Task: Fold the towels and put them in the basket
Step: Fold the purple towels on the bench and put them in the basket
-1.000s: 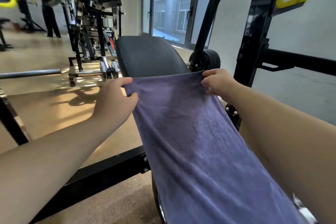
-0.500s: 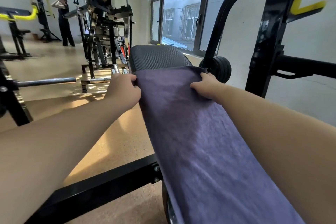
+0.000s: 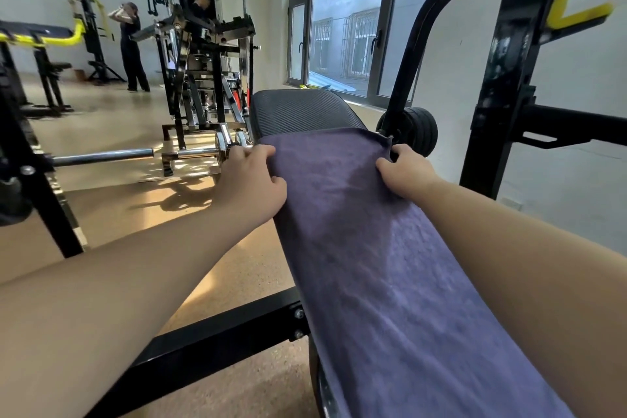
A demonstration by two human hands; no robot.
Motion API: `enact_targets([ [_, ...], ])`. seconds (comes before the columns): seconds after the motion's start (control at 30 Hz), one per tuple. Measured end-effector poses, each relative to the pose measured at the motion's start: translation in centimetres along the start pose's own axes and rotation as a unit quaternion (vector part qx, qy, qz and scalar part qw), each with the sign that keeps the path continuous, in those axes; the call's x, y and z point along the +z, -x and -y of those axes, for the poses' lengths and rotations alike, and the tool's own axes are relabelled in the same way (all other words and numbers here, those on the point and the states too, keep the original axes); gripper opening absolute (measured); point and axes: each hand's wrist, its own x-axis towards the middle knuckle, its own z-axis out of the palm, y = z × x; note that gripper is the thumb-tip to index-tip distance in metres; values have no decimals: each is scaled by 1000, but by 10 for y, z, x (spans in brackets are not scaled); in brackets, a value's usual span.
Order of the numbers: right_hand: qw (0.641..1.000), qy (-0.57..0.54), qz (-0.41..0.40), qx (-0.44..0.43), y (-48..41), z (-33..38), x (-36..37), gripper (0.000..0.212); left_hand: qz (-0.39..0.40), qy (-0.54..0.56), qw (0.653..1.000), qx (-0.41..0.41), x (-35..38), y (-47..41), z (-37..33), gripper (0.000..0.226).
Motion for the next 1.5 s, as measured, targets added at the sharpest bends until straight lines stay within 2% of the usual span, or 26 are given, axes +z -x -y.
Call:
enact_targets([
  [0.23,997,65,14,-40,56,-21,-27,58,13,-18,995,97,7,53,-25,49],
  [0.37,997,64,37,-15,92,-45,-43,58,40,-15,986,161,11,93,-43,44],
  [0.57,991,93,100,3,157,-92,-59,56,136,-16,962,236,24,155,-60,35],
  [0.77,978,131,156,37,211,-131,-73,59,194,-11,943,270,35,211,-76,30],
  [1.03,970,150,159,103,264,-170,-85,50,258,-15,879,402,38,273,-83,29],
  [1.33,960,163,148,172,302,-203,-92,51,258,-52,817,513,35,311,-68,19],
  [1.5,962,90,122,227,313,-220,-93,48,327,-90,773,536,25,312,-56,40],
])
